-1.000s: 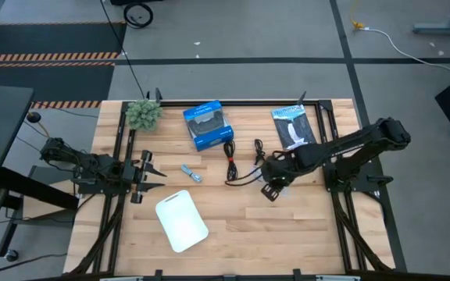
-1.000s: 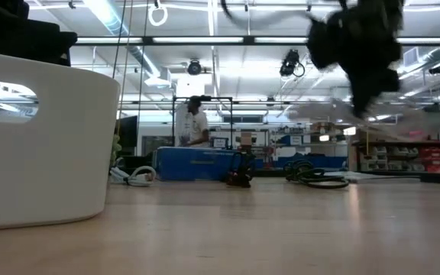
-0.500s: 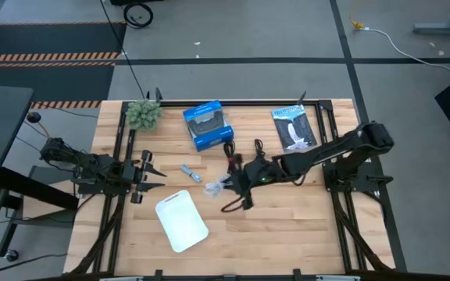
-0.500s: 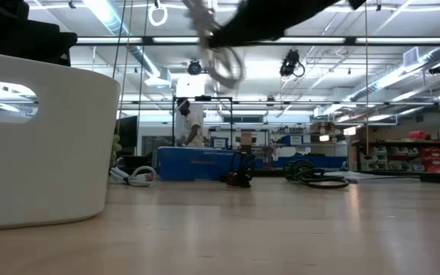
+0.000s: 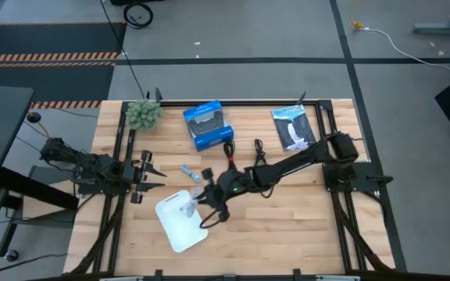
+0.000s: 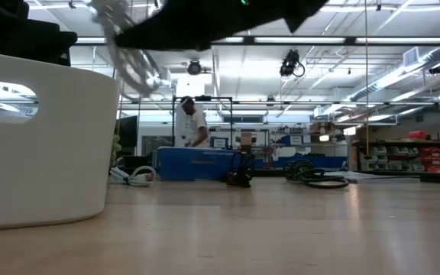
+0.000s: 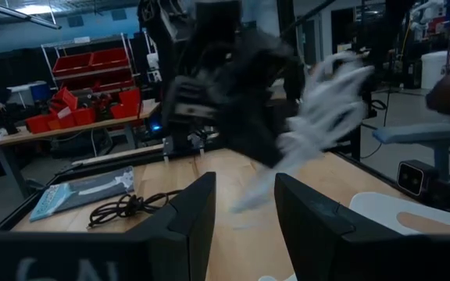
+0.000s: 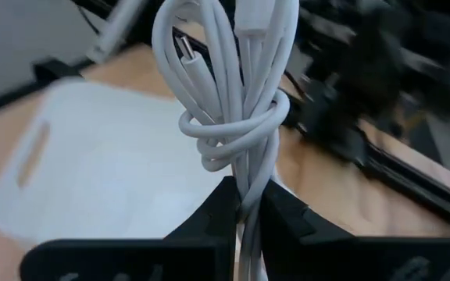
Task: Pick and place USB-C Cables
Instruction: Put the white charger cable into the white basket
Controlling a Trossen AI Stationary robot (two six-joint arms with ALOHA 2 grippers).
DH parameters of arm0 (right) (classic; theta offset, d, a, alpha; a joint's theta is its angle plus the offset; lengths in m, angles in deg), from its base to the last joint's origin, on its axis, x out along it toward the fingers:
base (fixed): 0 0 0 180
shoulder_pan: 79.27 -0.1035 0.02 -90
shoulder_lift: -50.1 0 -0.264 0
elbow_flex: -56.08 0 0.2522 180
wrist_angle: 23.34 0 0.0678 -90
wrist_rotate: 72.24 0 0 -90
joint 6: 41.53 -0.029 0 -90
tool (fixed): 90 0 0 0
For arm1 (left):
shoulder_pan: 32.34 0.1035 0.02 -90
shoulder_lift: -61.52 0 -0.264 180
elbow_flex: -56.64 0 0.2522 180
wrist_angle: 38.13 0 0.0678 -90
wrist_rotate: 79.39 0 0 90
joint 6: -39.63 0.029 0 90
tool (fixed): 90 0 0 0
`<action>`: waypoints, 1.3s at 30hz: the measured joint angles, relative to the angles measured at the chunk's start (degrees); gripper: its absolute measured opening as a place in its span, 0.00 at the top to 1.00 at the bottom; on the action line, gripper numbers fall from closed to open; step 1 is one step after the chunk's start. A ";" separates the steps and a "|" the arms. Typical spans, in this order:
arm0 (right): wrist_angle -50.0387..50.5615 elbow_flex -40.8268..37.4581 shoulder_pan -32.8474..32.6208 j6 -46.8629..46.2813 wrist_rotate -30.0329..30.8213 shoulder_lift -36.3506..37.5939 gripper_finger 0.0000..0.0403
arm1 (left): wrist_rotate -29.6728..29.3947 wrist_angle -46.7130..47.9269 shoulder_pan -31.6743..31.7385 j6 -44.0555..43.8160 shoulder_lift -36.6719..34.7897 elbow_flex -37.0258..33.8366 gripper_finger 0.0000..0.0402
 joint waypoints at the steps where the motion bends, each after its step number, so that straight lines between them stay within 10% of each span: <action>1: 0.40 1.73 -0.15 -0.02 -1.25 -1.09 0.90 | 0.01 0.00 0.00 0.02 0.00 0.00 0.65; 15: 3.26 15.29 -0.26 3.48 -15.74 -11.47 0.90 | 0.00 0.00 0.00 0.00 0.00 0.00 0.65; 39: 9.19 17.67 -0.41 37.15 -2.28 -16.48 0.80 | 0.00 -0.01 0.01 0.02 0.00 0.00 0.65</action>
